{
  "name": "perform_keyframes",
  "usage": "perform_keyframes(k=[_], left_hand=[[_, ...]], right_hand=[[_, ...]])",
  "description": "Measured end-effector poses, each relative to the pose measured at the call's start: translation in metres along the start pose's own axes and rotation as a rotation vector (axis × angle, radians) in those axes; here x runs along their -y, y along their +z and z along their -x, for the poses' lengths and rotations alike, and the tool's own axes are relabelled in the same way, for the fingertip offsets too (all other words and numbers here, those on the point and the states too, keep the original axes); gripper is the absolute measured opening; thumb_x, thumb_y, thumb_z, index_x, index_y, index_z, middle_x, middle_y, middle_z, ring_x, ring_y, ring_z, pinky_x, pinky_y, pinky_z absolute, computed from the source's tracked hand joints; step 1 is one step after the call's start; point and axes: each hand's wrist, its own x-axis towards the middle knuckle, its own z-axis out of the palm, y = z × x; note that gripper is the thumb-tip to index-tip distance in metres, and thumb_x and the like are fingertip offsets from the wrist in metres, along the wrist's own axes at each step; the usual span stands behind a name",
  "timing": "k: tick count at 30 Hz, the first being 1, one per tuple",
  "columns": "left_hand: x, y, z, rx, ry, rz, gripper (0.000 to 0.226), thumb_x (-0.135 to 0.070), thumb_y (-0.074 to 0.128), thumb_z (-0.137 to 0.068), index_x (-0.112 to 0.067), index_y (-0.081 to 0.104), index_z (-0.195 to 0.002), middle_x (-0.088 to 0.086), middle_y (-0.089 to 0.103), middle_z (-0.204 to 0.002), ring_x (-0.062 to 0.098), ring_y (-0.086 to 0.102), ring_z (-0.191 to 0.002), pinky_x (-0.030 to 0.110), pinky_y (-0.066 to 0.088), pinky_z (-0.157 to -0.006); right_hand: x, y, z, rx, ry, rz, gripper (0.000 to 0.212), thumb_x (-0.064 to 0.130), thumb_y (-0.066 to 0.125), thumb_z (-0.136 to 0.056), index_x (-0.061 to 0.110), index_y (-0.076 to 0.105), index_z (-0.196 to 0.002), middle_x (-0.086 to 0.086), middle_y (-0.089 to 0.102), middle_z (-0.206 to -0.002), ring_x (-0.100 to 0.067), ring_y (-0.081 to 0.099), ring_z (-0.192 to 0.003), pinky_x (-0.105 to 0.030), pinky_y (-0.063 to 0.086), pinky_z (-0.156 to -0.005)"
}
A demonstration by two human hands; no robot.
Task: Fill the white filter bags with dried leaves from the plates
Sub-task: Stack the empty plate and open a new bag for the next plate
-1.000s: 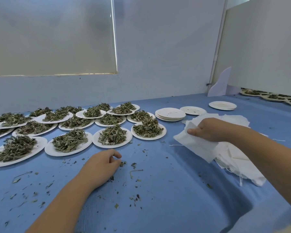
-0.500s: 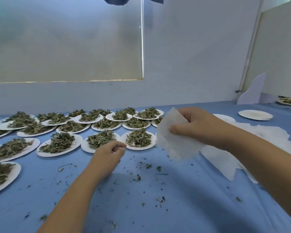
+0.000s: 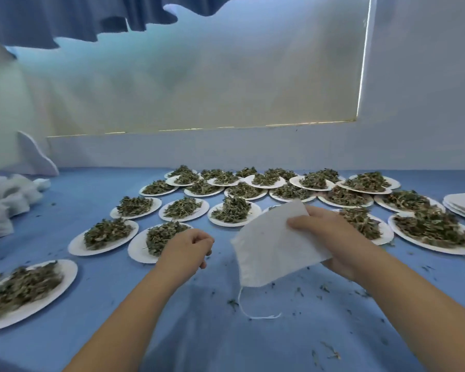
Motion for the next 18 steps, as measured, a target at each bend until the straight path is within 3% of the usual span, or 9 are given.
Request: perform_keyframes(k=[4,7,11,18], left_hand=[[0.025,-0.045,-0.011,-0.199,-0.196,-0.126,0.026,-0.027,0.050,-0.091,-0.008,0.053,-0.074,0.009,0.060,-0.063,0.009,0.052,-0.035,0.024,0.040,-0.046],[0.043,-0.075,-0.020,-0.260,-0.336,-0.243,0.023,-0.023,0.047,-0.089,-0.005,0.050,-0.074,0.013,0.060,-0.063,0.023,0.057,-0.046,0.021,0.042,-0.045],[0.063,-0.091,-0.031,-0.275,-0.439,-0.411,0.019,-0.016,0.045,-0.086,-0.004,0.051,-0.072,0.013,0.058,-0.057,0.027,0.057,-0.049,0.023,0.043,-0.055],[0.073,-0.095,-0.050,-0.241,-0.557,-0.245,0.012,-0.013,0.051,-0.084,-0.007,0.044,-0.076,0.013,0.050,-0.062,0.023,0.048,-0.045,0.022,0.036,-0.045]], right_hand=[[-0.039,0.003,-0.011,-0.047,0.091,-0.032,0.018,0.017,0.063,-0.089,0.018,0.072,-0.104,-0.012,0.074,-0.094,-0.029,0.072,-0.078,-0.033,0.055,-0.056],[-0.053,-0.002,-0.012,-0.038,0.139,-0.073,0.021,0.015,0.060,-0.090,0.012,0.069,-0.108,-0.016,0.073,-0.096,-0.031,0.071,-0.076,-0.034,0.054,-0.053],[-0.055,-0.011,-0.011,-0.042,0.142,-0.110,0.018,0.015,0.062,-0.088,0.014,0.072,-0.103,-0.017,0.072,-0.098,-0.032,0.071,-0.079,-0.038,0.056,-0.054],[-0.052,-0.023,-0.009,0.047,0.164,-0.086,0.025,0.016,0.061,-0.088,0.015,0.067,-0.113,-0.012,0.072,-0.105,-0.028,0.071,-0.090,-0.036,0.056,-0.064]])
